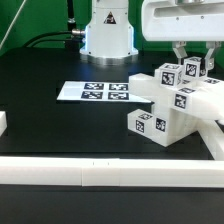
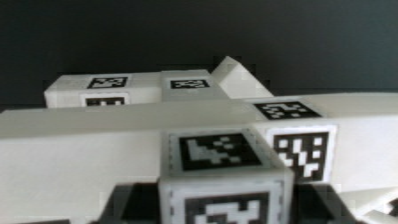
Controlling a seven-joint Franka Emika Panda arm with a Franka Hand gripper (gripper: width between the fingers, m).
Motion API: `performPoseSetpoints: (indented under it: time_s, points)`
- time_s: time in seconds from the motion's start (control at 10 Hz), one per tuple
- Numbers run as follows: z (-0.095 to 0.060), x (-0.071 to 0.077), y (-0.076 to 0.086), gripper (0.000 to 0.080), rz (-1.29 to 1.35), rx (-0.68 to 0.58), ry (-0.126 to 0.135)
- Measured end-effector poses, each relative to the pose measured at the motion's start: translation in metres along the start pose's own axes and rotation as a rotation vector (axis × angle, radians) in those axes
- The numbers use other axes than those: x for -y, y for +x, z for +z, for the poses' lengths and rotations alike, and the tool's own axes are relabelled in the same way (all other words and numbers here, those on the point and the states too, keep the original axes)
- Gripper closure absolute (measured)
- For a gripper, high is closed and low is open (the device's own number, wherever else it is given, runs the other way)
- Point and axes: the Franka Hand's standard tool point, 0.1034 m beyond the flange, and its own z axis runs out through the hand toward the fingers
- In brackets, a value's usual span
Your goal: Assemble chair
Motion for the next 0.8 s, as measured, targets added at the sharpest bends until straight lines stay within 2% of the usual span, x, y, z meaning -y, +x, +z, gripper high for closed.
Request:
performPoseSetpoints:
  time_s: [0.2,0.3,0.4,0.5,0.6,0.7,0.8]
  points:
    - [0.000,-0.001,0.001,0.0514,0.079,0.005,0.003]
    - [0.000,-0.001,0.000,0.0463,0.099,0.009,-0.002]
    - [-0.002,0.001,0.001,0.0463,0.069,0.011,-0.001]
    - [-0.004,0.002,0.002,0.0277,0.049,0.011,0.002]
    - [-0.008,0.004,0.002,0.0277,0.030,0.014,0.004]
    - [-0.015,0.007,0.003,0.0177,0.004,0.016,0.010]
    - [-0.023,0.011,0.005,0.0158,-0.028,0.014,0.023]
